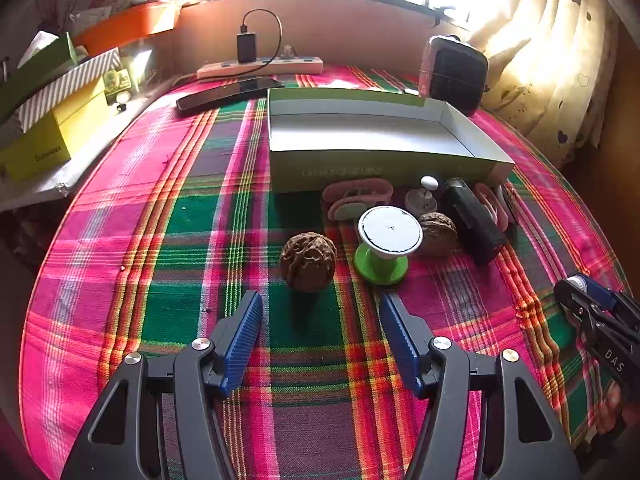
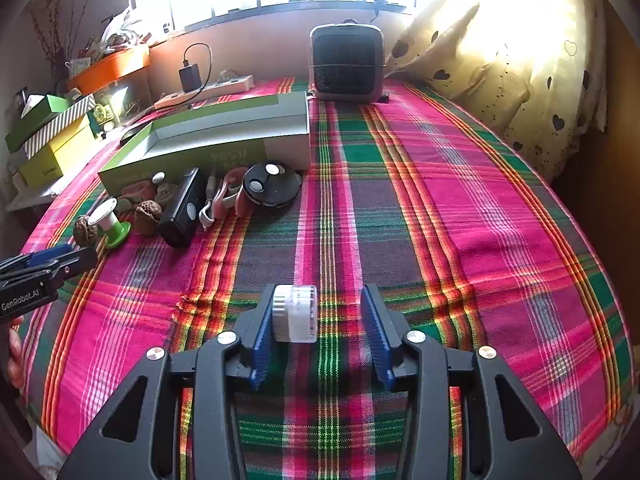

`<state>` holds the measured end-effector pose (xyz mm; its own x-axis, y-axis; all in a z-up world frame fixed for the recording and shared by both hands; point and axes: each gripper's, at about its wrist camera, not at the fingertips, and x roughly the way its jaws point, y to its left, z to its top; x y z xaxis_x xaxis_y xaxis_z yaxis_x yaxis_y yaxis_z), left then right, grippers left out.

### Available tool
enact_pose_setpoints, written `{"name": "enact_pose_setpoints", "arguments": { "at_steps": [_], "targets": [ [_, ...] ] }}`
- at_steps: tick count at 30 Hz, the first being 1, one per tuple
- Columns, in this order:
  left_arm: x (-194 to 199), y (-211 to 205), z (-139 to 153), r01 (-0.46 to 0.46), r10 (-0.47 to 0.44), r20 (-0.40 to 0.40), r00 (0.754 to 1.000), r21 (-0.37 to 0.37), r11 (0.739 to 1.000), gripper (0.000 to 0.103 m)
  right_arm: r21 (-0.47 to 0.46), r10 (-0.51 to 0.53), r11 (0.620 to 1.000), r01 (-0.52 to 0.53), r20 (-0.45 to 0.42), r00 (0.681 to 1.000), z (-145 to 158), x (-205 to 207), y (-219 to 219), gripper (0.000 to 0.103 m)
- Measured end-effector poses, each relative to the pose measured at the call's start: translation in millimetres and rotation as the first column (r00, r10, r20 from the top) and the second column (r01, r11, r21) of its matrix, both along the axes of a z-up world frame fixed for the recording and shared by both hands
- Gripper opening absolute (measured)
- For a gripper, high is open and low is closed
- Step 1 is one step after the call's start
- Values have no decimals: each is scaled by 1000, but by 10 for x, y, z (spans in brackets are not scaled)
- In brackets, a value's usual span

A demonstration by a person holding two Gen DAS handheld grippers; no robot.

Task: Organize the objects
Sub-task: 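Close the right gripper on the white cylinder while the left gripper approaches the walnut, then grasp the walnut with the left gripper while the right gripper holds the cylinder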

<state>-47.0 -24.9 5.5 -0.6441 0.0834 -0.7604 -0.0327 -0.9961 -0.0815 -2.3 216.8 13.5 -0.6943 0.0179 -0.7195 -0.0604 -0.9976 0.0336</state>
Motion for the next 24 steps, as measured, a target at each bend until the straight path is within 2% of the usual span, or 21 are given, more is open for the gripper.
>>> {"name": "enact_pose_setpoints", "arguments": {
  "at_steps": [4, 12, 17, 24],
  "targets": [
    [-64, -2, 5, 0, 0, 1, 1000, -14, 1000, 60, 3, 10, 1000, -10, 8, 1000, 6, -19, -15, 20],
    [-173, -88, 32, -28, 27, -10, 1000, -15, 1000, 60, -1, 41, 999, -41, 11, 999, 27, -103, -71, 20],
    [-256, -140, 7, -45, 45, 2, 999, -11, 999, 55, 1, 53, 999, -53, 12, 999, 56, -193, -100, 20],
    [-305, -126, 21, -31, 31, 8, 999, -23, 999, 41, -8, 72, 997, -72, 17, 997, 59, -298, -142, 20]
  ]
}}
